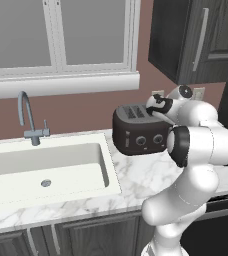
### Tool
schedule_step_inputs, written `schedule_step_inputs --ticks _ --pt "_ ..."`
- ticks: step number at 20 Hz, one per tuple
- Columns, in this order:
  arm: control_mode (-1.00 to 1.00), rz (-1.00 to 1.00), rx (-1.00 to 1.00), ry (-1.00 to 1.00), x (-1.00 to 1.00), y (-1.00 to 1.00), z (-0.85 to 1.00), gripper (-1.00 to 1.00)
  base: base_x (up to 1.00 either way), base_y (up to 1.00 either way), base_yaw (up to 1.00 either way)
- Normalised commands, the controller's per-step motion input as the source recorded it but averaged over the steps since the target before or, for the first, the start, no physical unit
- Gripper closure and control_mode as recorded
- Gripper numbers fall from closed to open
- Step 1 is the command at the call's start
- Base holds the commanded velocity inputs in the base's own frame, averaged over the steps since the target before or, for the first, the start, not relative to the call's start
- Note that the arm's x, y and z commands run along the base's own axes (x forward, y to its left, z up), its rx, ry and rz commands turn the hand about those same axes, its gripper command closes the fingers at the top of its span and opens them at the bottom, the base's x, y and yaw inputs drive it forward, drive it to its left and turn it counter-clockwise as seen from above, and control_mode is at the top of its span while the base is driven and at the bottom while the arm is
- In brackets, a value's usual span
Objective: Start the toaster. Once the lever pops up, take the bread to the plate on the dining counter.
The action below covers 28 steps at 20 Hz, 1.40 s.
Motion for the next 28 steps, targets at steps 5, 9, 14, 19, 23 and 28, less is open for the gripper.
schedule_step_inputs --ticks 5,9,14,19,23,28 --pt "-1.00 0.00 0.00 0.00 0.00 0.00 0.00 1.00 0.00 0.00 0.00" --pt "-1.00 0.00 0.00 0.00 0.00 0.00 0.00 1.00 0.00 0.00 0.00" --pt "-1.00 0.00 0.00 0.00 0.00 0.00 0.00 1.00 0.00 0.00 0.00" --pt "-1.00 0.00 0.00 0.00 0.00 0.00 0.00 1.00 0.00 0.00 0.00" --pt "-1.00 0.00 0.00 0.00 0.00 0.00 0.00 1.00 0.00 0.00 0.00" --pt "-1.00 0.00 0.00 0.00 0.00 0.00 0.00 1.00 0.00 0.00 0.00"
